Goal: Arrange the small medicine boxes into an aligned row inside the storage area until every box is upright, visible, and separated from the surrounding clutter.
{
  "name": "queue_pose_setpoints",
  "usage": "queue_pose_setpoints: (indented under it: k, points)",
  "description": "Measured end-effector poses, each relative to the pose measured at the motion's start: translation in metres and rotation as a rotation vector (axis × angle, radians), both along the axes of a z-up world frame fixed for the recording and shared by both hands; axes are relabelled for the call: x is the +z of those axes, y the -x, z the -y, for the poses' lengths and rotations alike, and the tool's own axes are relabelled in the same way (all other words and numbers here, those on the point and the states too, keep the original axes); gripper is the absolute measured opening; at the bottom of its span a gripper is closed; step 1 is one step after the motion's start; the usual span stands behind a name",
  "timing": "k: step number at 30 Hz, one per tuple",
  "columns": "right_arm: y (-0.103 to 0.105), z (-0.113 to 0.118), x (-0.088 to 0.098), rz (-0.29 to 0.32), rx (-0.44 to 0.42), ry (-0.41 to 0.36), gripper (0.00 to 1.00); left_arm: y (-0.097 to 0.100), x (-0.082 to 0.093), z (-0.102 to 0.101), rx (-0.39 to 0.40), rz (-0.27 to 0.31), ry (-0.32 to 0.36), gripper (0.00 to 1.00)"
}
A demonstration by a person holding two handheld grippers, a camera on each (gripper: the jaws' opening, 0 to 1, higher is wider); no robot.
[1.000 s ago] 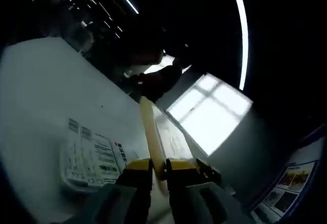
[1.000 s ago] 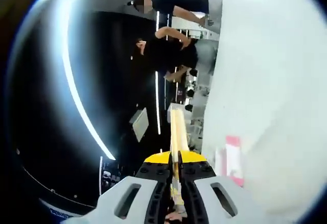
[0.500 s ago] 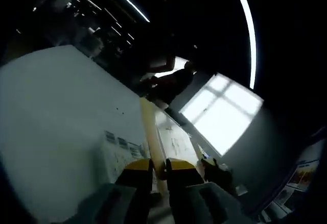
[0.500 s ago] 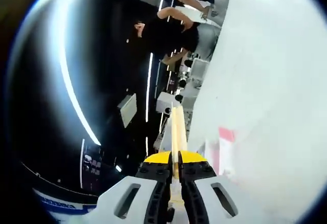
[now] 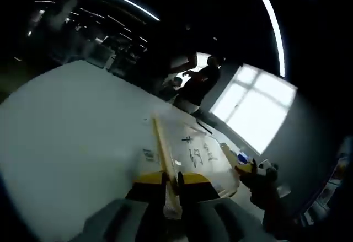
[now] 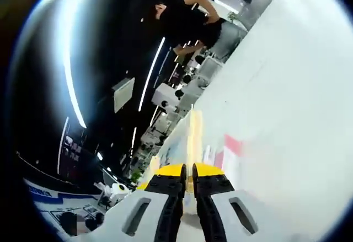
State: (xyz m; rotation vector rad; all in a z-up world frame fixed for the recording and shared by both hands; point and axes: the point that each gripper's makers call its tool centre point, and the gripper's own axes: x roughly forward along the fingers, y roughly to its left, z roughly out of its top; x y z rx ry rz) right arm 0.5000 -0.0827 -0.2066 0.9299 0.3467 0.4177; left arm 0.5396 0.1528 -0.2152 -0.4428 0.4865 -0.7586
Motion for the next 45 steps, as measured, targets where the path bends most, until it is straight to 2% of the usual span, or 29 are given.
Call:
queue_pose_setpoints:
  k: [11,13,14,19,22,24,25,26,27,28,31,35,36,37,39,41,44,45]
  points:
    - [0.008,-0.009,-0.008,0.003,0.028,0.078,0.09,-0.012,-0.005,-0.008,-0.009,0.036,-0.04,0.1]
    - [0.01,-0.01,-0.009,0.0,0.029,0.081,0.09,-0.01,-0.006,-0.009,-0.029,0.065,-0.072,0.1]
    - [0.008,-0.01,-0.009,0.002,0.03,0.086,0.1,-0.008,-0.009,-0.009,-0.04,0.06,-0.086,0.1]
    - [0.011,-0.015,-0.005,0.005,0.065,0.078,0.08,-0.006,-0.01,-0.018,-0.04,0.065,-0.072,0.12]
    - [-0.002,-0.016,-0.011,0.004,0.073,0.129,0.08,-0.013,-0.011,-0.02,-0.034,0.054,-0.046,0.15]
    - [-0.005,-0.016,-0.012,-0.011,0.081,0.139,0.08,-0.012,-0.009,-0.018,-0.03,0.043,-0.021,0.08]
    - [-0.007,-0.016,-0.012,-0.021,0.085,0.143,0.07,-0.012,-0.008,-0.017,-0.03,0.04,-0.012,0.08]
    - [-0.006,-0.016,-0.01,-0.022,0.085,0.14,0.07,-0.01,-0.001,-0.016,-0.035,0.03,0.031,0.08]
    - [-0.005,-0.017,-0.01,-0.034,0.085,0.146,0.07,-0.009,-0.002,-0.014,-0.035,0.031,0.025,0.07]
    - [-0.003,-0.016,-0.013,-0.028,0.091,0.223,0.07,-0.006,-0.003,-0.014,-0.039,0.028,0.017,0.07]
    - [0.004,-0.024,-0.011,-0.02,0.091,0.278,0.08,-0.003,-0.003,-0.013,-0.037,0.024,0.015,0.06]
    - [0.0,-0.017,-0.016,-0.013,0.103,0.264,0.08,-0.003,-0.002,-0.009,-0.064,0.039,-0.023,0.09]
    - [-0.005,-0.012,-0.019,-0.01,0.105,0.251,0.09,-0.002,-0.007,-0.011,-0.09,0.066,-0.095,0.13]
    - [-0.004,-0.01,-0.018,-0.019,0.099,0.258,0.11,-0.006,-0.011,-0.02,-0.037,0.064,-0.147,0.21]
    - [-0.004,-0.003,-0.015,0.001,0.071,0.305,0.18,-0.01,-0.007,-0.026,0.002,0.096,-0.143,0.22]
    - [-0.005,-0.001,-0.014,0.012,0.063,0.316,0.28,-0.012,-0.002,-0.03,0.021,0.104,-0.114,0.23]
    - [-0.009,0.017,-0.006,0.057,-0.007,0.352,0.32,-0.015,0.009,-0.038,0.052,0.109,-0.046,0.24]
    - [-0.015,0.026,0.006,0.091,-0.036,0.342,0.32,-0.017,0.013,-0.034,0.029,0.123,-0.056,0.24]
